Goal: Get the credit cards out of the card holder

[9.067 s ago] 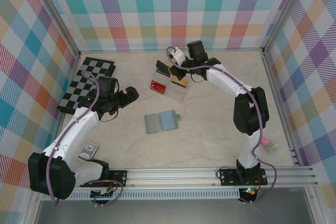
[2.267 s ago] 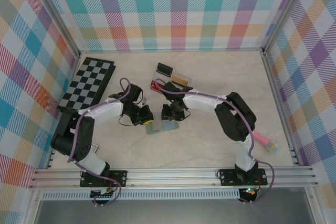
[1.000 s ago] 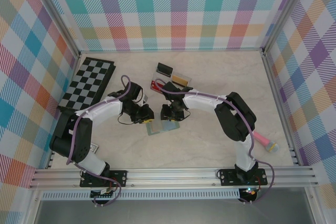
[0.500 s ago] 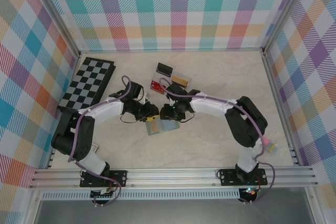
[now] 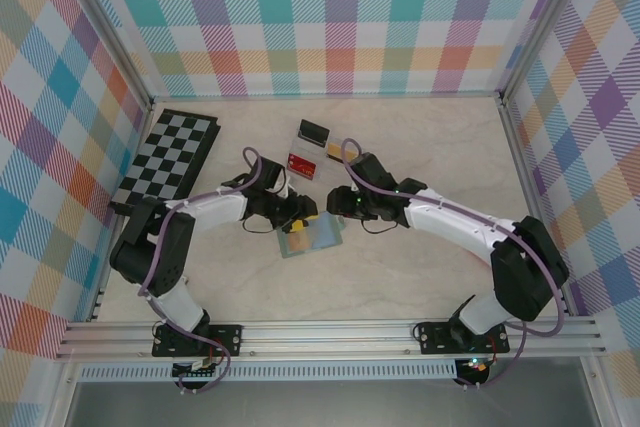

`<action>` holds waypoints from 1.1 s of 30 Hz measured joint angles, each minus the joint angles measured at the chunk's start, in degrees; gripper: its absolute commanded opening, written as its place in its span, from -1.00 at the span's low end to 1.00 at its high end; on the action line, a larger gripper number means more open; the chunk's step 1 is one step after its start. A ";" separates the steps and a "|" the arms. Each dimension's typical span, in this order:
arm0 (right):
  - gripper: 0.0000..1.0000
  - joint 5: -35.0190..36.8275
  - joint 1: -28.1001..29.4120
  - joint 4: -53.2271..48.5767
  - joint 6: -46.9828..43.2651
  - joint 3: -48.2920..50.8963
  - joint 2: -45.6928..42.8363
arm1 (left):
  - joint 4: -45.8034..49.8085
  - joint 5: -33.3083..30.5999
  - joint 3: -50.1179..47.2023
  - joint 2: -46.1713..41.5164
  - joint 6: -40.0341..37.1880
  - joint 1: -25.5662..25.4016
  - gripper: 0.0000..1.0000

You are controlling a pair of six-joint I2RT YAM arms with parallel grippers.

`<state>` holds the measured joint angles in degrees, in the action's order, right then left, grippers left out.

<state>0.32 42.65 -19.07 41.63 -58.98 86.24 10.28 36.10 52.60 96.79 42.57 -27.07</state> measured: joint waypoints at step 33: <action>0.44 0.13 8.90 -20.98 -12.55 -27.71 30.47 | 14.27 -12.68 -4.57 -13.75 -3.56 13.53 0.34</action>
<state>0.45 51.55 -40.05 29.08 -86.70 116.71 24.56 23.42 48.03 83.05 39.00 -13.54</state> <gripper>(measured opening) 0.700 0.665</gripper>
